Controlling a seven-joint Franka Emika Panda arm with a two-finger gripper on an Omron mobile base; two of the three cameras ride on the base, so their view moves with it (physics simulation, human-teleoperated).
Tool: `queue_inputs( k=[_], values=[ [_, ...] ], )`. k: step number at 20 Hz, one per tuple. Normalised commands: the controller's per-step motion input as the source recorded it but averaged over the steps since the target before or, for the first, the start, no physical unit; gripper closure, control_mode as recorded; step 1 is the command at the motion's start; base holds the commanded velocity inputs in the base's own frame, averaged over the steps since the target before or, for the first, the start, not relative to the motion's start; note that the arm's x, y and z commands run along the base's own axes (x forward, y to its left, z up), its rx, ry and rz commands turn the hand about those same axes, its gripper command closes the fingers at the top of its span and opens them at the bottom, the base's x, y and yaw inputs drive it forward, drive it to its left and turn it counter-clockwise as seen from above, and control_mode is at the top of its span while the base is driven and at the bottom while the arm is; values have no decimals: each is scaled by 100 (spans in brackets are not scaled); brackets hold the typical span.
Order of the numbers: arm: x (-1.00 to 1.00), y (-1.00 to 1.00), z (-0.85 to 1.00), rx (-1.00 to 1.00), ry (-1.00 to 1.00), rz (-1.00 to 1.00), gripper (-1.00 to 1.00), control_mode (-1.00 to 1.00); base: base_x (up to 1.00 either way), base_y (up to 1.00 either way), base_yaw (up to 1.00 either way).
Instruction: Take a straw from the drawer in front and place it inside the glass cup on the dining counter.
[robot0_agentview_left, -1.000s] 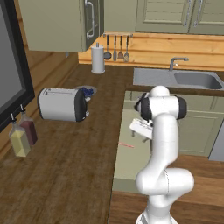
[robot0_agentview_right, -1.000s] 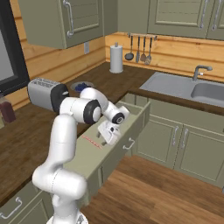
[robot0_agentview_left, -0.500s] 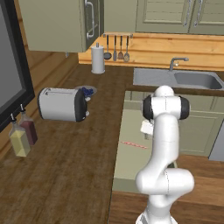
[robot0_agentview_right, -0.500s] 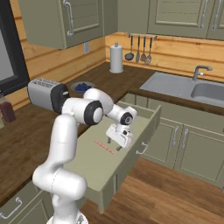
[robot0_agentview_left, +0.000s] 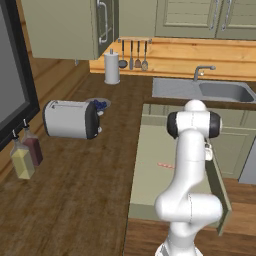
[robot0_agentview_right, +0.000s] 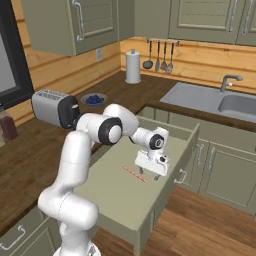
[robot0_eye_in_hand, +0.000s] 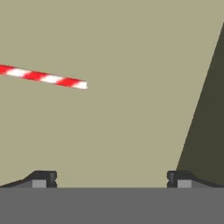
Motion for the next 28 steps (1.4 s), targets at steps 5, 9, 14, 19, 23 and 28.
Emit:
queue_inputs(
  k=[5, 9, 14, 19, 23, 28],
  values=[
    [-39, -81, -13, 0, -20, 32, -100, -100, 0, 0, 0],
    [-19, -58, -2, 0, -23, 33, -100, -100, 0, 0, 0],
    [-1, -12, 15, 1, -17, 31, -100, -100, 0, 0, 0],
    [28, 49, 10, 1, -8, 30, -100, -100, 0, 0, 0],
    [13, 60, -1, 0, -10, 33, -100, -100, 0, 0, 0],
    [3, 35, -15, 0, -8, 28, -100, -100, 0, 0, 0]
  ],
)
